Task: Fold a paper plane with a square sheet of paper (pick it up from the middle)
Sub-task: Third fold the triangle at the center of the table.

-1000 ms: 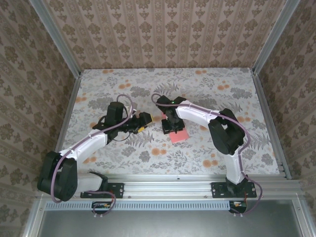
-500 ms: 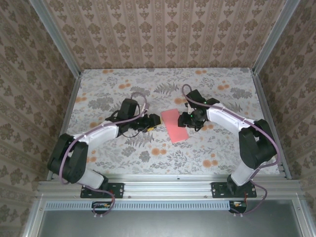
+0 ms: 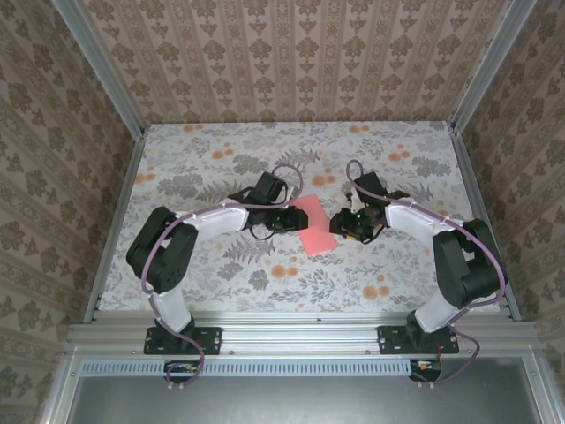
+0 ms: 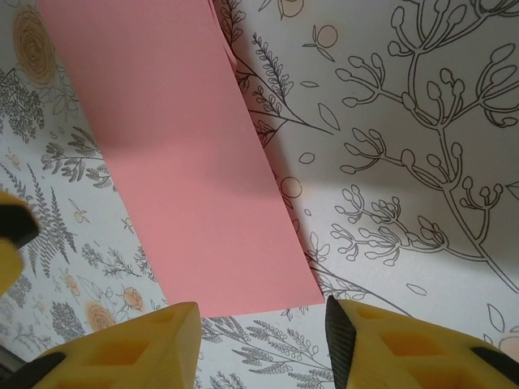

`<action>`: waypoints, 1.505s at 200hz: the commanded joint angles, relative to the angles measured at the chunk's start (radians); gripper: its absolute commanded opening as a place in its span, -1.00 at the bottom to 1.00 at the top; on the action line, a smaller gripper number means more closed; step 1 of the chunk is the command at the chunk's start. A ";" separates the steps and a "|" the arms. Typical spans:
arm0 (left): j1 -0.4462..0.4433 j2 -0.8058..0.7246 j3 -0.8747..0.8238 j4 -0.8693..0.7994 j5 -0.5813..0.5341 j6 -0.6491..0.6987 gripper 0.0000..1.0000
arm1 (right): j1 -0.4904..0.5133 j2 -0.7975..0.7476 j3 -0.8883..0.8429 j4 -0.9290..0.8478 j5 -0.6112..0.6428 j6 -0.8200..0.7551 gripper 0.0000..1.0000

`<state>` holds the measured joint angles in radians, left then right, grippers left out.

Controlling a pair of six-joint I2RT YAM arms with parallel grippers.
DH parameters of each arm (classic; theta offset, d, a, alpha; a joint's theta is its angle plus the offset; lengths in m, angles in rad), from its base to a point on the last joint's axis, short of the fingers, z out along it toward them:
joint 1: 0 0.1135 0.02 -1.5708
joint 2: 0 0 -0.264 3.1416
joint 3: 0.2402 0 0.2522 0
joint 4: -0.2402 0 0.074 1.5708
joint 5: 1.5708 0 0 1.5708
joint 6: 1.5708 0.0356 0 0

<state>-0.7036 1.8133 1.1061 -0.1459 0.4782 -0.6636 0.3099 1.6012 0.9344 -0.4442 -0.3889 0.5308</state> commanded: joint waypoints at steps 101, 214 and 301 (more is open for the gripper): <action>-0.016 0.173 0.084 -0.060 -0.037 0.094 -0.58 | -0.034 0.029 -0.069 0.110 -0.108 0.034 -0.07; 0.024 0.184 0.018 -0.064 -0.046 0.131 -0.76 | -0.042 0.136 0.010 0.117 -0.153 0.001 -0.02; 0.029 0.210 0.000 -0.043 -0.029 0.130 -0.77 | -0.041 0.186 0.030 0.147 -0.281 0.006 -0.03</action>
<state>-0.6853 1.9709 1.1450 -0.1497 0.4854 -0.5560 0.2680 1.7836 0.9493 -0.3096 -0.5930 0.5491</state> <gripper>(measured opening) 0.114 0.488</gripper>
